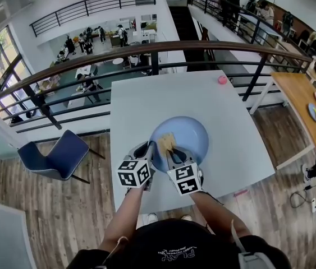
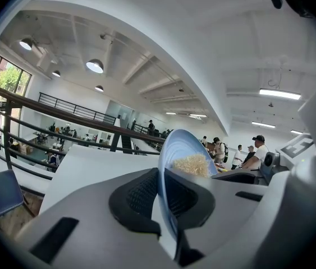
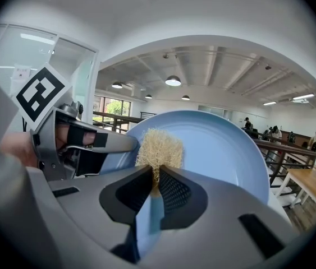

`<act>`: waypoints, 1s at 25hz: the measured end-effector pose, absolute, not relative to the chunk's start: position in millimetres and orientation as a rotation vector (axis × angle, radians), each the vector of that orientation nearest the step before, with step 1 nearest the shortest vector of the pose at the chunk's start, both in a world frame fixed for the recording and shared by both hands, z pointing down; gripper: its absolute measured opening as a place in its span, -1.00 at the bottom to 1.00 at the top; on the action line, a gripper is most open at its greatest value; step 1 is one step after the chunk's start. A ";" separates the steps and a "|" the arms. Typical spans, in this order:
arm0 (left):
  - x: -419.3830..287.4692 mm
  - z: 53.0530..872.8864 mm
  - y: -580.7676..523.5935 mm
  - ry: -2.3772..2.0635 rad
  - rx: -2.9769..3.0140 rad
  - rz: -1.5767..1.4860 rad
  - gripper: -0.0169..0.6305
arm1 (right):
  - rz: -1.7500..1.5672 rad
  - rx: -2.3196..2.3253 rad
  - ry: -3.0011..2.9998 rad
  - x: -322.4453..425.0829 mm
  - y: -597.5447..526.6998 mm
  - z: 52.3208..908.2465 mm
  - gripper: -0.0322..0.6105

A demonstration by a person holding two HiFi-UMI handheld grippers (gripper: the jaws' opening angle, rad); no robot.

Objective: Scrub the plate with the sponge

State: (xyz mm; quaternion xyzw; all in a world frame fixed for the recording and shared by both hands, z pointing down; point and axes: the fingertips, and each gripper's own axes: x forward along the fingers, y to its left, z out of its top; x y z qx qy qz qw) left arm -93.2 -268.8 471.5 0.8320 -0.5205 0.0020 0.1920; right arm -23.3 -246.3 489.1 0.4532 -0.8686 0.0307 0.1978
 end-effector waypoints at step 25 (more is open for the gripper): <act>-106.1 471.1 -269.9 -1.487 2.295 -0.037 -0.86 | 0.149 1.485 -2.298 75.2 -284.4 494.3 -0.76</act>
